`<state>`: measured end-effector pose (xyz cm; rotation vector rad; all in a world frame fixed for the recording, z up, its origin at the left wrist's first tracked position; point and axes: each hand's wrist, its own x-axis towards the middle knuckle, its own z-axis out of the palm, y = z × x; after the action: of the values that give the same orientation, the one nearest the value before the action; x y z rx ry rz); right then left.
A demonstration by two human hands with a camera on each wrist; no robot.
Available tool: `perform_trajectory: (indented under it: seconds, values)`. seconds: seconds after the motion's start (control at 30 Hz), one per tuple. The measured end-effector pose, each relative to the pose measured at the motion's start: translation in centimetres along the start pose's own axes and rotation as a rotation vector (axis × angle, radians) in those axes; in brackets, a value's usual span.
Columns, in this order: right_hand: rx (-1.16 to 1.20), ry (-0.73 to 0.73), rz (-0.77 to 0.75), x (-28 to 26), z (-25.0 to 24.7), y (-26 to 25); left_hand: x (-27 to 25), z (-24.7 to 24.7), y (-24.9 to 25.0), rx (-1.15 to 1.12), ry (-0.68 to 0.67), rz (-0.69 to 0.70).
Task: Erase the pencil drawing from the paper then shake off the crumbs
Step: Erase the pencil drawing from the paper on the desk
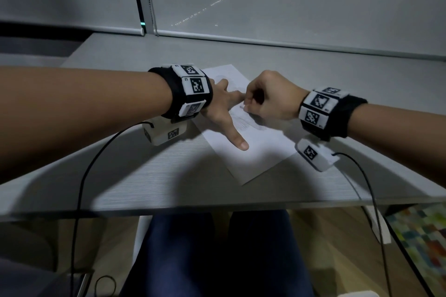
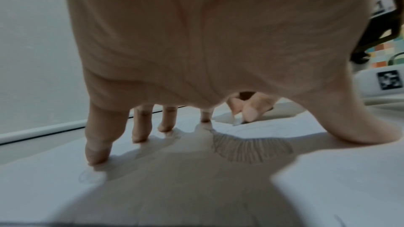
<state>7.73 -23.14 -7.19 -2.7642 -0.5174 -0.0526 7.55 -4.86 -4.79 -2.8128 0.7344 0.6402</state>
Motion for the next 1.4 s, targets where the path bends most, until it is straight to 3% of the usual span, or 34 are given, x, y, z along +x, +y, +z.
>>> perform_trajectory:
  seconds: [0.13,0.37,0.57,0.77,0.97,1.27,1.4]
  values:
    - [0.043,-0.083,-0.041,-1.4,-0.3,-0.4,0.1,-0.2,0.1,0.000,-0.019,-0.012]
    - [-0.029,0.044,0.071,0.3,-0.5,1.1,0.2,-0.3,0.4,0.000,-0.010,-0.020]
    - [0.047,-0.068,-0.026,-1.9,0.2,-0.7,0.4,-0.4,0.3,0.000,-0.015,-0.007]
    - [-0.043,0.037,0.097,0.8,-0.6,0.4,0.5,-0.3,0.5,0.009,-0.017,-0.029]
    - [0.034,-0.045,-0.035,-0.8,1.0,-2.1,0.9,-0.1,0.3,-0.001,-0.040,-0.017]
    - [0.056,0.088,0.127,1.3,1.0,-1.8,1.1,-0.3,0.3,-0.038,-0.036,-0.070]
    - [0.096,-0.005,0.047,-0.3,1.2,-2.7,1.0,0.1,0.2,-0.039,-0.011,-0.064]
